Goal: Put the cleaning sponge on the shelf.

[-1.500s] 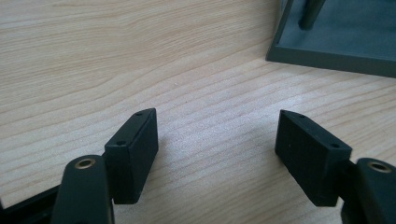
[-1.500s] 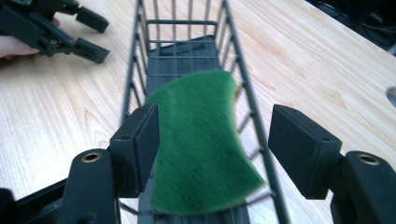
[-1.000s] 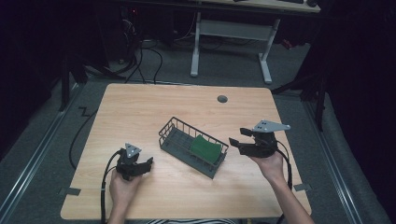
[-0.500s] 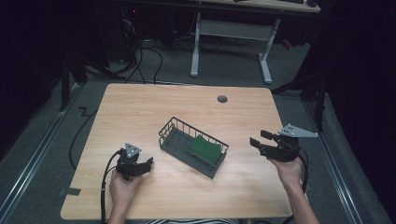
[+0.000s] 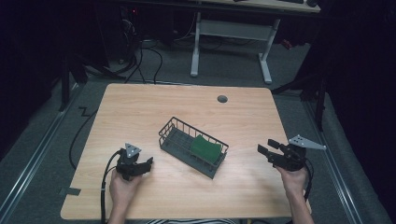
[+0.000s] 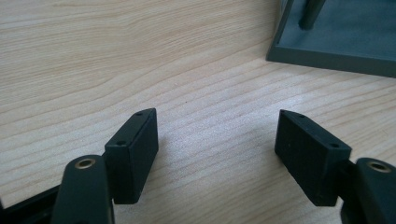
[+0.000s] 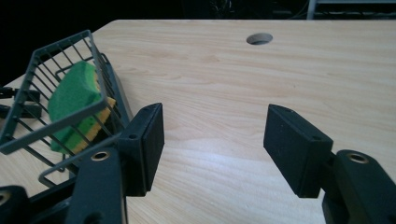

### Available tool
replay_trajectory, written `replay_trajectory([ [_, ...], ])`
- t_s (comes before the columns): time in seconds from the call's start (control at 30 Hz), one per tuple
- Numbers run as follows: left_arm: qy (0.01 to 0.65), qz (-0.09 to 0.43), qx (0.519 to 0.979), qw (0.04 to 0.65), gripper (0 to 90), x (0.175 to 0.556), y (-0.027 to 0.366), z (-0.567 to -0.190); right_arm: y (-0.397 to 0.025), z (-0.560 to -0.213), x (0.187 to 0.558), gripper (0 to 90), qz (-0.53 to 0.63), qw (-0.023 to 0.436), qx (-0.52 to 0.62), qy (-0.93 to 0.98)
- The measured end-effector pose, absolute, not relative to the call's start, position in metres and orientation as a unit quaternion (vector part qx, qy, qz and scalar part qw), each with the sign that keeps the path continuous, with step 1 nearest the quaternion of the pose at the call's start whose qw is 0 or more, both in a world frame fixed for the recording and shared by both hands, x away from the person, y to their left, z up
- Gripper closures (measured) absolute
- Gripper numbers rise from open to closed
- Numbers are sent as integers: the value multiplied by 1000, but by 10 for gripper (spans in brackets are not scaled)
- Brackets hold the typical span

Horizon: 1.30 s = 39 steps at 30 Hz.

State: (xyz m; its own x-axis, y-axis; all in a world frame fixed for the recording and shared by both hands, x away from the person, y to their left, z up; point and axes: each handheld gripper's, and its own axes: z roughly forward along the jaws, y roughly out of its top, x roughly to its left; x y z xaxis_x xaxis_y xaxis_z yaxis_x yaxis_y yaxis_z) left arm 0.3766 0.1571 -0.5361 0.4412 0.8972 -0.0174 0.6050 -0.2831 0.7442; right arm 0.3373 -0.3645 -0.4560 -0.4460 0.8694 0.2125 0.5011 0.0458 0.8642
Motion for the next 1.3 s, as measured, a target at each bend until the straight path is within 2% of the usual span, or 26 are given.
replay_trajectory([
  [0.1, 486, 209, 773, 350, 308, 377, 157, -536, -367, -466, 335, 382, 472, 200, 497, 700],
  [0.47, 486, 209, 773, 350, 308, 377, 157, -536, -377, -505, 336, 376, 441, 191, 531, 698],
  [0.67, 486, 209, 773, 350, 309, 376, 157, -536, -371, -519, 341, 346, 390, 209, 530, 724],
  [0.8, 486, 209, 773, 350, 309, 376, 157, -536, -365, -525, 343, 344, 353, 227, 534, 734],
  [1.3, 487, 209, 773, 350, 310, 376, 157, -536, -360, -529, 347, 323, 328, 233, 537, 741],
])
